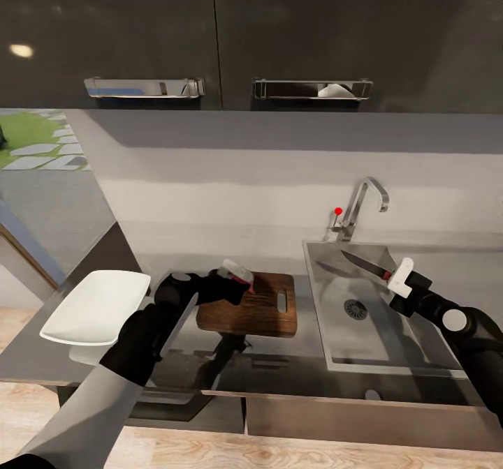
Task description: In the kitchen, take the Vidalia onion out of the sink, dice it on the chopping board with the paring knife, put the diced onion into the bowl on the countertop, then place both the paring knife and the chopping board into the sink.
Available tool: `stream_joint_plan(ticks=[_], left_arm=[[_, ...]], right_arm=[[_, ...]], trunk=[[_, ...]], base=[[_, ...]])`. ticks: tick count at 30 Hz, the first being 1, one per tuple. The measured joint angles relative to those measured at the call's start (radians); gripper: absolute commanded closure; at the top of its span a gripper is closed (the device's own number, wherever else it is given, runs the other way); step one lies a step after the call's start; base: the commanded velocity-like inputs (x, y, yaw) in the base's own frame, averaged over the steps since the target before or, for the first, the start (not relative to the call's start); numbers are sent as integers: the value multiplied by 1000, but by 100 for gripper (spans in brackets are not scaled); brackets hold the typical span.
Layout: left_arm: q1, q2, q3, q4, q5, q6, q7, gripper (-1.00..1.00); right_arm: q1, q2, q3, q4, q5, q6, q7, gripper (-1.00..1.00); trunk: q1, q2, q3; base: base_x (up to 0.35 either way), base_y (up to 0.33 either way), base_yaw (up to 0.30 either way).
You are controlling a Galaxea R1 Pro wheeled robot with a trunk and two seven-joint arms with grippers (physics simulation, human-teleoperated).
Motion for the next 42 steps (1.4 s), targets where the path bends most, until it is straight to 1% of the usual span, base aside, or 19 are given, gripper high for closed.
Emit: stream_joint_plan(ticks=[10,14,16,17,20,28,33,42], left_arm=[[0,2,1,4,0,-3,-12,100],[0,3,3,24,-1,-4,-13,100],[0,3,4,41,-1,-17,-13,100],[0,3,5,52,-1,-40,-13,100],[0,3,5,70,-1,-57,-13,100],[0,2,7,128,-1,-69,-13,100],[0,2,7,137,0,-95,-13,100],[0,2,7,138,0,-103,-13,100]], right_arm=[[0,0,0,0,1,0,0,100],[0,0,0,0,1,1,0,100],[0,0,0,0,1,1,0,100],[0,0,0,0,1,1,0,100],[0,0,0,1,1,1,0,100],[0,0,0,1,1,0,0,100],[0,0,0,1,1,1,0,100],[0,0,0,1,1,1,0,100]], trunk=[[0,0,0],[0,0,0],[0,0,0],[0,0,0],[0,0,0],[0,0,0],[0,0,0],[0,0,0]], base=[[0,0,0],[0,0,0],[0,0,0],[0,0,0],[0,0,0],[0,0,0],[0,0,0],[0,0,0]])
